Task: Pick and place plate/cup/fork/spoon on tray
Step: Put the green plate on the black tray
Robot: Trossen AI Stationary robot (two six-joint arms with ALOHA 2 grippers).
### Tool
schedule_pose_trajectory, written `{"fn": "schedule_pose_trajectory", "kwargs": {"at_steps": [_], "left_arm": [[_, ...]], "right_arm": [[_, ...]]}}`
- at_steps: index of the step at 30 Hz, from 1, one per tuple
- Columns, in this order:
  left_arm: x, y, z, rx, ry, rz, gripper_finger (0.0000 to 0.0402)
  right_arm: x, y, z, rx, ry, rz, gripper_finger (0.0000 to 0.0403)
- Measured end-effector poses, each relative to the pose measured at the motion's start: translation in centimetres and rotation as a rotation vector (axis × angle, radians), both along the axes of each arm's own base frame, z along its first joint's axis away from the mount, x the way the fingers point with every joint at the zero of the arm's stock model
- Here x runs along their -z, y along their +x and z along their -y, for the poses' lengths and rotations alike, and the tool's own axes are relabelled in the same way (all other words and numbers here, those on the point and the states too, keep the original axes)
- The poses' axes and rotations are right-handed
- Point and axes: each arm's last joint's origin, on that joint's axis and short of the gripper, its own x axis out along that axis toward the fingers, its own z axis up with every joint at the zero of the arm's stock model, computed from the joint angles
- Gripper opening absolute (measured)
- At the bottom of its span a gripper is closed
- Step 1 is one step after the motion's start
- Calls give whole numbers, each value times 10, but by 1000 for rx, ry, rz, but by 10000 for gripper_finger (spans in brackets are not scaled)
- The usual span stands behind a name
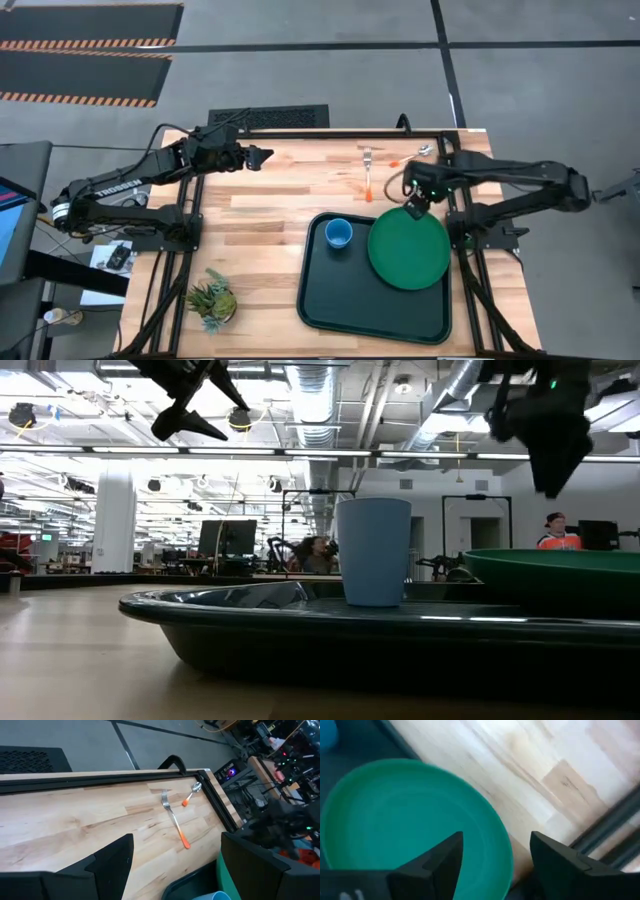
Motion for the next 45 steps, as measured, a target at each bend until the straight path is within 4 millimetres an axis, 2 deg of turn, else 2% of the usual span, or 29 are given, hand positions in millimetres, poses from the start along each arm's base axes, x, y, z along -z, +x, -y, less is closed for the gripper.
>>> {"fn": "schedule_pose_trajectory", "kwargs": {"at_steps": [7, 13, 17, 27, 39, 45], "left_arm": [[2, -1, 0, -7, 4, -14, 284], [2, -1, 0, -7, 4, -16, 284], [2, -1, 0, -7, 3, -16, 284], [2, -1, 0, -7, 3, -17, 284], [2, -1, 0, -7, 3, -17, 284], [2, -1, 0, -7, 3, -17, 284]], "right_arm": [[33, 0, 37, -135, 72, 29, 237], [64, -6, 49, -220, 154, -20, 235], [75, -5, 54, -224, 177, -48, 235], [77, -1, 55, -291, 201, -4, 213], [77, 8, 60, -395, 110, 77, 217], [83, 10, 58, -409, 144, 137, 223]]}}
